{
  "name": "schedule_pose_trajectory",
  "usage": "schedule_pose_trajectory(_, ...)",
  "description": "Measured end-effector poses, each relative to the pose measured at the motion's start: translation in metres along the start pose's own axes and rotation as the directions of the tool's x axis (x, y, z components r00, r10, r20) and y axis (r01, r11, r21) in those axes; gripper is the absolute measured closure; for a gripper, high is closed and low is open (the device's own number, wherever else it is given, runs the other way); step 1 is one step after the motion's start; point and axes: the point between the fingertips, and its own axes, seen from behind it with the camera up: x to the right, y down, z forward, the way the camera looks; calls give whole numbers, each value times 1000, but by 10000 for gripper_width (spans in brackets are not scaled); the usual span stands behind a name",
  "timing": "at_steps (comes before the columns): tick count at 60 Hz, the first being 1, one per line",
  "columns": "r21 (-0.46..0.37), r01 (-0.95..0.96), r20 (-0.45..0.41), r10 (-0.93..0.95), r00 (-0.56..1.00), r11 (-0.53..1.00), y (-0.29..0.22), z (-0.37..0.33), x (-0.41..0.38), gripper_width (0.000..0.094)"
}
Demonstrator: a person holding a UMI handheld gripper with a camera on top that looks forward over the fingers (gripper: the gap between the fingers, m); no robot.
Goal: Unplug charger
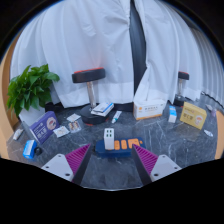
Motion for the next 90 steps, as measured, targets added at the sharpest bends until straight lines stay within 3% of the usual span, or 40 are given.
schedule_pose_trajectory(8, 23, 11, -7, -11, 1000, 1000, -17, 55, -13, 165)
schedule_pose_trajectory(12, 19, 10, -19, -10, 1000, 1000, -16, 75, -15, 241)
schedule_pose_trajectory(16, 21, 9, -35, -9, 999, 1000, -13, 90, -13, 390)
schedule_pose_trajectory(17, 21, 10, -36, -9, 999, 1000, -13, 92, -13, 478)
schedule_pose_trajectory(22, 17, 24, -75, -23, 997, 1000, -6, 99, -6, 713)
schedule_pose_trajectory(33, 21, 8, -72, -6, 997, 1000, -6, 99, -4, 847)
schedule_pose_trajectory(40, 43, 85, -101, -80, 992, 995, -16, 95, -7, 867)
schedule_pose_trajectory(51, 342, 97, -54, -84, 995, 935, -175, 21, -37, 868)
schedule_pose_trajectory(55, 413, 84, -63, -64, 996, 907, -227, -11, -21, 868)
schedule_pose_trajectory(59, 444, 85, -82, -54, 995, 892, -247, -28, 7, 868)
schedule_pose_trajectory(66, 374, 97, -127, -52, 990, 922, -221, -15, 75, 871)
schedule_pose_trajectory(80, 47, 42, -132, -35, 991, 998, -48, 64, 168, 818)
schedule_pose_trajectory(90, -40, -2, -106, -2, 994, 999, 6, 85, 186, 742)
